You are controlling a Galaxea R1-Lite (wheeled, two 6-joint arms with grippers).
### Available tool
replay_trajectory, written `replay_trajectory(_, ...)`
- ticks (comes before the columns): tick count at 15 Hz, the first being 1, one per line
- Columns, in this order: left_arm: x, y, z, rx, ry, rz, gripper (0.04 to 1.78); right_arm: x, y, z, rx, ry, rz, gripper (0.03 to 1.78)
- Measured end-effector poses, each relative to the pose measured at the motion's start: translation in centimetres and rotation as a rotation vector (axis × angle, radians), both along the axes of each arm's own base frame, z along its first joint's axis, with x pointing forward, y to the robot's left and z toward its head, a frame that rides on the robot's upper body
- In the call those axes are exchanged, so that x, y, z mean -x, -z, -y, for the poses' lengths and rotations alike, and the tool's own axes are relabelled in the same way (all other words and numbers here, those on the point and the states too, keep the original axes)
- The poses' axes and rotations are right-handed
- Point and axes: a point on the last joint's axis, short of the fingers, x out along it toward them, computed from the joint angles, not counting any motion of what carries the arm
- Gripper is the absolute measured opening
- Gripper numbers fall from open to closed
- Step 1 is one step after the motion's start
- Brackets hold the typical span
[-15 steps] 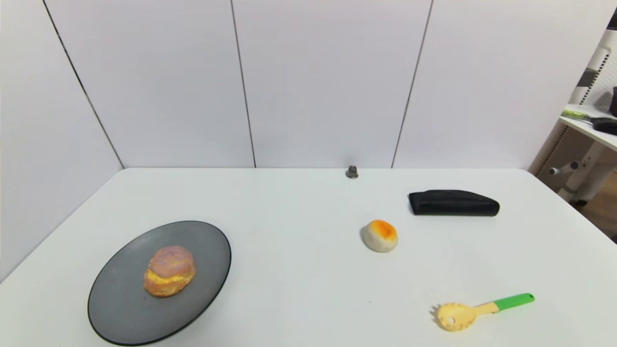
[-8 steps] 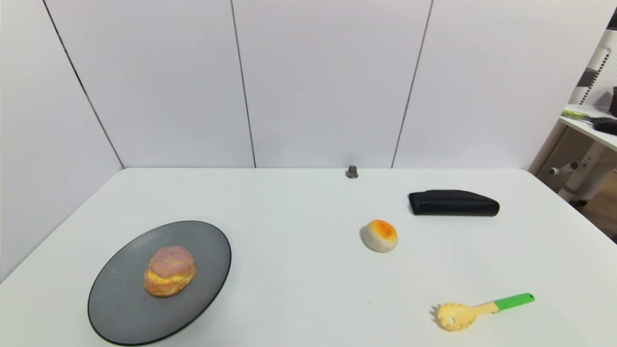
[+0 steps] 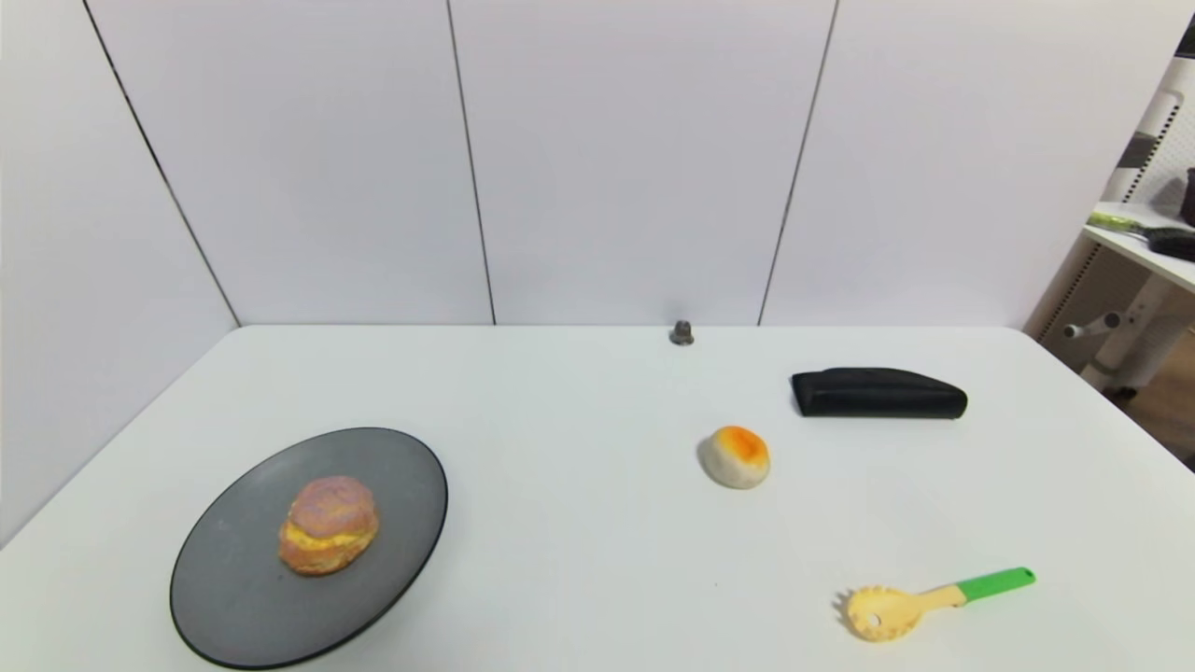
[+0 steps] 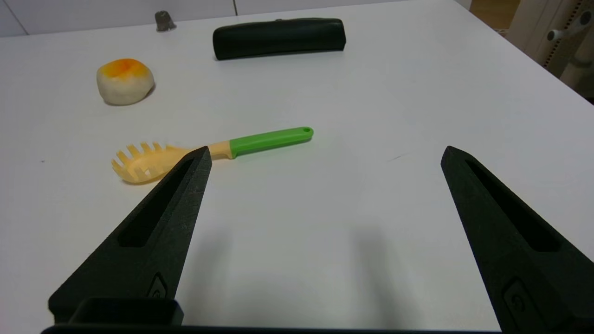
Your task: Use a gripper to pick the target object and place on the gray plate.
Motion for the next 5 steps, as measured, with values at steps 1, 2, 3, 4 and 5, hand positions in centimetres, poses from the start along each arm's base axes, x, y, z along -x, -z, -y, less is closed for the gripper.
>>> replay_trajectory(1,0.00,0.00,0.00,0.000,0.000,0.000,1.69,0.00,-0.01,0.00,0.001,0.001,0.000,1.71)
replay_trajectory(2,0.00,0.00,0.00,0.000,0.000,0.000,1.69,0.00,-0.10,0.00,-0.001,0.000,0.009,1.71)
replay_trajectory(3,0.00,0.00,0.00,0.000,0.000,0.000,1.69,0.00,-0.10,0.00,-0.006,0.000,0.009,1.71)
replay_trajectory(4,0.00,0.00,0.00,0.000,0.000,0.000,1.69,0.00,-0.11,0.00,-0.008,-0.001,0.010,1.71)
replay_trajectory(5,0.00,0.00,0.00,0.000,0.000,0.000,1.69,0.00,-0.11,0.00,-0.010,-0.002,0.011,1.71)
